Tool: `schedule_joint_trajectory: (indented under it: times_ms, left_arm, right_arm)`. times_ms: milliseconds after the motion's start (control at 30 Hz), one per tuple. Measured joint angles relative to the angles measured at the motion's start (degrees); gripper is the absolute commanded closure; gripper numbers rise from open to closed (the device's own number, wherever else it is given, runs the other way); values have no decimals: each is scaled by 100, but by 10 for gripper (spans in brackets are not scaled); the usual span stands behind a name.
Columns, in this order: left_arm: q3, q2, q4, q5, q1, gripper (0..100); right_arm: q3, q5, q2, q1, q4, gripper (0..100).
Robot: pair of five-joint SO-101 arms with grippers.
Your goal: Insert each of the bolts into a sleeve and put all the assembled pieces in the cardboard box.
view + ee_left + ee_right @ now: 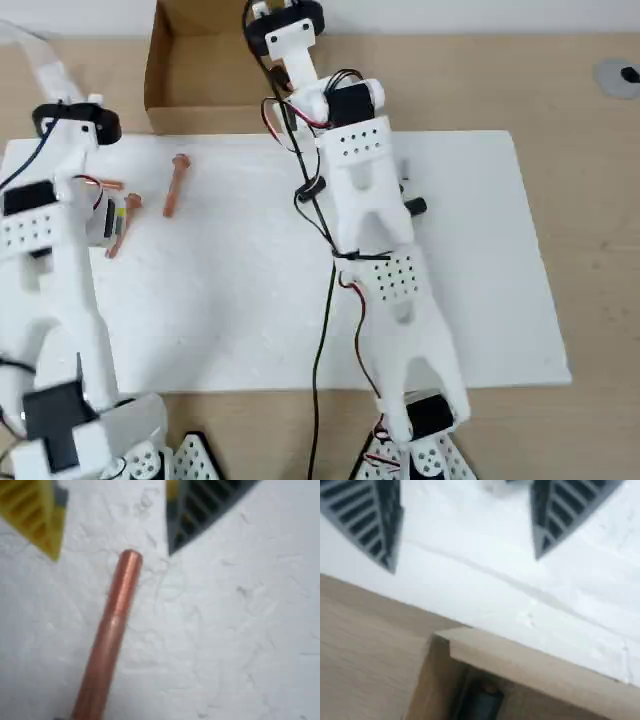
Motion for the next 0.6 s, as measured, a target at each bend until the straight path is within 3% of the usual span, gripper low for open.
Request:
schedule_joint_trajectory:
  times_ms: [267,600]
  left_arm:
    - [-149,343,97,-44,158,847]
    - [-149,1240,-334,-35,211,847]
  right_arm:
    - [0,0,-44,0,35,789]
    - [0,0,-44,0,35,789]
